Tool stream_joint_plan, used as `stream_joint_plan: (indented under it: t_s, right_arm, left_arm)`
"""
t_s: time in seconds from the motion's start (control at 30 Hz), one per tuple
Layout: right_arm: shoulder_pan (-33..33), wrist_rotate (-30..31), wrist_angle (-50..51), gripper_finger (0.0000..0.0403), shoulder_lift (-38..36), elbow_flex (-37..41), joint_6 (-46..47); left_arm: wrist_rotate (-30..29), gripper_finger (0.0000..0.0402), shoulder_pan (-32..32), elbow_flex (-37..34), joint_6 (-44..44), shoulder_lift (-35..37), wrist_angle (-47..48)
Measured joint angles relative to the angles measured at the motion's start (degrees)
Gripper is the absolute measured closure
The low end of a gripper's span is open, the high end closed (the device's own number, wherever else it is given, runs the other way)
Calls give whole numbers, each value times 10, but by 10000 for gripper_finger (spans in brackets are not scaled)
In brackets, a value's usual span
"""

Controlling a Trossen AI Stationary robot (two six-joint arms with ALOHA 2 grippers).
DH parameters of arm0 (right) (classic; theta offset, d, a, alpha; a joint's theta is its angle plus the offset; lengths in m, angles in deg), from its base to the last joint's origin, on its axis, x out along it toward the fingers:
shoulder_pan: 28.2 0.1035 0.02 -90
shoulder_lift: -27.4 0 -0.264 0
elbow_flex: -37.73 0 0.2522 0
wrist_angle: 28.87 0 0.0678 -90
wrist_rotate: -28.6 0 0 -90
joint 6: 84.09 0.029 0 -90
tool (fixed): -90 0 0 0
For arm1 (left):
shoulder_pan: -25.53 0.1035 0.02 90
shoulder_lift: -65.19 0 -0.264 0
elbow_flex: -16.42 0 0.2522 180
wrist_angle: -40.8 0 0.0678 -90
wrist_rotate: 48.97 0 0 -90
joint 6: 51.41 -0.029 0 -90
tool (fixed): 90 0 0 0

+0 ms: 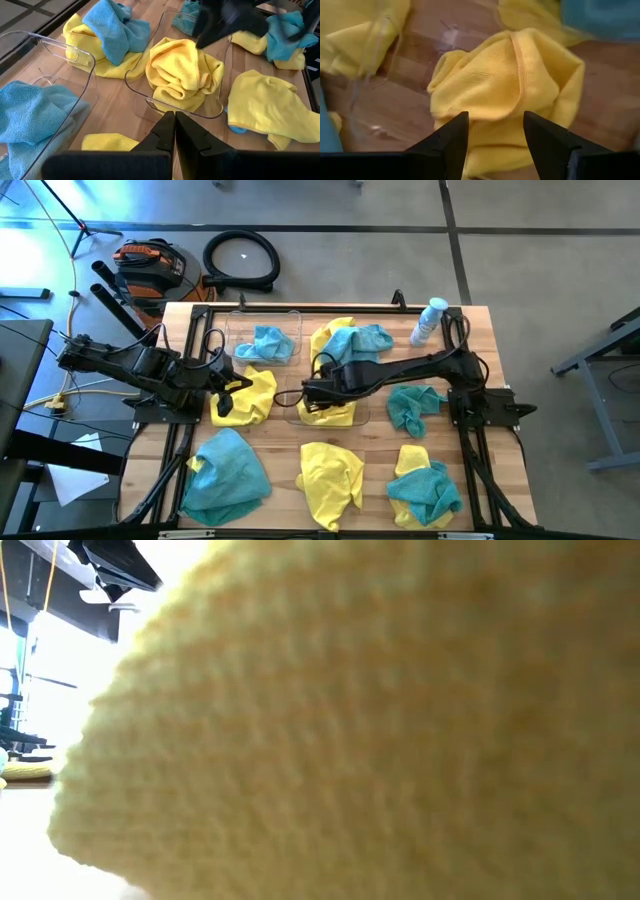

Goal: Sort microfiber towel by color & place in baskets
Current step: Put the yellow towel into the bottom transparent bin, then put the blue towel into the top transparent bin

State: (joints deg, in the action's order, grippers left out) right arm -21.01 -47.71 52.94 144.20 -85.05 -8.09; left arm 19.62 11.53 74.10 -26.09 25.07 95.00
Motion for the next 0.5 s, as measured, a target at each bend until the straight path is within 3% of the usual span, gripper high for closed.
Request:
stream_joint_plan:
  t_s: [0.23,0.5]
  right_arm:
    - [39,100,101,217,-1,-60,-44]
    - [85,127,184,237,-13,-9,3]
  left_arm:
    - [0,401,0,0,0,0,0]
    - [0,401,0,0,28,0,0]
